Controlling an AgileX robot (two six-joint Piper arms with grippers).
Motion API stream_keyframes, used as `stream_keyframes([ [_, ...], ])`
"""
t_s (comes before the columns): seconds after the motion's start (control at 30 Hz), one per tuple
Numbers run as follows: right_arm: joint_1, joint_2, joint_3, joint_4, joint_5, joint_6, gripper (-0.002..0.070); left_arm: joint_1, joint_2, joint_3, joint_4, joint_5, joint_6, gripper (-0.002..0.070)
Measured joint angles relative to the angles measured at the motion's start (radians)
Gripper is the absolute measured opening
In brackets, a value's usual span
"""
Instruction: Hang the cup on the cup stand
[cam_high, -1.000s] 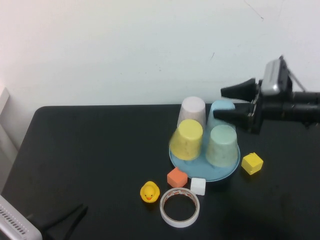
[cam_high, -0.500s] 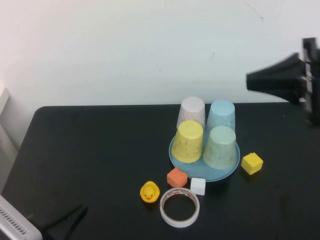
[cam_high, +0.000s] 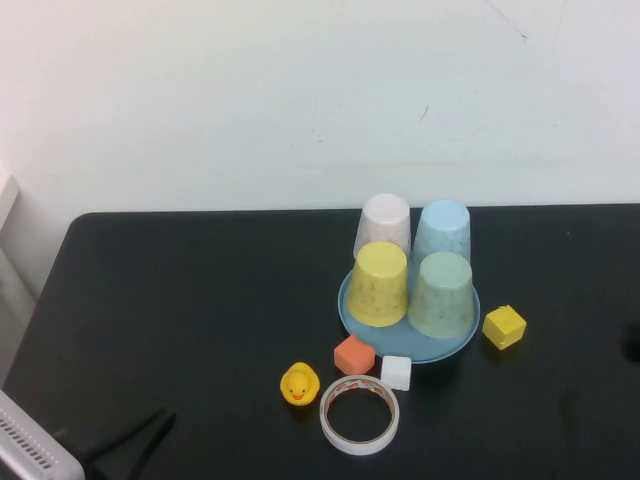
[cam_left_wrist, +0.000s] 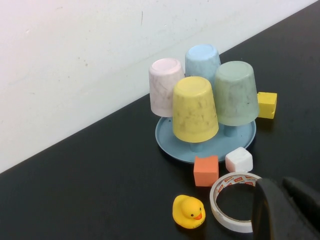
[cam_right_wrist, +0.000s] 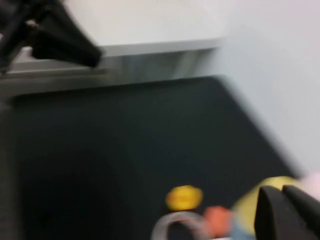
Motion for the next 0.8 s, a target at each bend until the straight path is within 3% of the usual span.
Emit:
stream_keyframes([
  [0.23,0.000,-0.425,0.128,-0.055,-0.255,0.068,-0.0001,0.000,0.000,0.000,0.000,0.000,0.000,0.0000],
  [0.6,0.000,-0.591,0.344,-0.108,-0.606,0.081,-0.0001,0.000,0.000,0.000,0.000,0.000,0.000,0.0000],
  [0.7,0.000,-0.628,0.414,-0.397,-0.713,0.352,-0.0001,0.000,0.000,0.000,0.000,0.000,0.000,0.0000],
  [0.8,0.000,-0.673,0.483,-0.994,-0.727,0.972,-0.0001,0.000,0.000,0.000,0.000,0.000,0.000,0.0000],
])
